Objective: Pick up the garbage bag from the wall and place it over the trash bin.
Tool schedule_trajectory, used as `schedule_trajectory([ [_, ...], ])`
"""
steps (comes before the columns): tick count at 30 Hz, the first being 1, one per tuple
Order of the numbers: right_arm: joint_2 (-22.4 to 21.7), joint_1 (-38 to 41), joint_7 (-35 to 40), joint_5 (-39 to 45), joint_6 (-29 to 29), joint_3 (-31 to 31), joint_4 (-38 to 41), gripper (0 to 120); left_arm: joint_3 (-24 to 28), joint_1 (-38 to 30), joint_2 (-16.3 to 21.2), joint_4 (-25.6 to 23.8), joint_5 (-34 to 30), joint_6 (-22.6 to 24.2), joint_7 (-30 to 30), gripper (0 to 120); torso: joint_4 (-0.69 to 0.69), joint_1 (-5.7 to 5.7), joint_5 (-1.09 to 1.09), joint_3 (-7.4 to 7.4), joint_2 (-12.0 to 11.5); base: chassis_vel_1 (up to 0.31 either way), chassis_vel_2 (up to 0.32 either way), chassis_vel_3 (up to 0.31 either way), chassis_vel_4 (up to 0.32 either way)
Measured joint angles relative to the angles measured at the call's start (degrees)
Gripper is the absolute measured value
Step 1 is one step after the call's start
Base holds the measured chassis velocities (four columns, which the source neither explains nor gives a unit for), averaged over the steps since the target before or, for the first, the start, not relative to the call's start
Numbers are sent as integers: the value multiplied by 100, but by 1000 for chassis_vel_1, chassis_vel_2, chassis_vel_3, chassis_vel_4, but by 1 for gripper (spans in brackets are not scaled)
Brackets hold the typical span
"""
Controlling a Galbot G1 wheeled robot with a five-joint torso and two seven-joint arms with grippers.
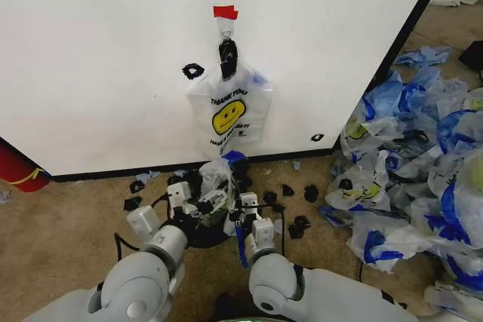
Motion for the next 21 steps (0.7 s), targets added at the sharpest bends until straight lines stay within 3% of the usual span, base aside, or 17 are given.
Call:
schedule_trajectory([
  [6,-527,164,-204,-276,89,-151,236,2,586,-541,23,354,-128,-83,58,94,1,0,0,0,0,0,0,0,0],
  [11,-790,225,-292,-377,118,-185,392,2,707,-685,2,473,-161,-123,55,94,1,0,0,0,0,0,0,0,0],
  [21,-933,311,-316,-419,133,-305,447,2,830,-955,-82,499,-252,-140,-32,94,0,0,-1,0,0,0,0,0,0],
])
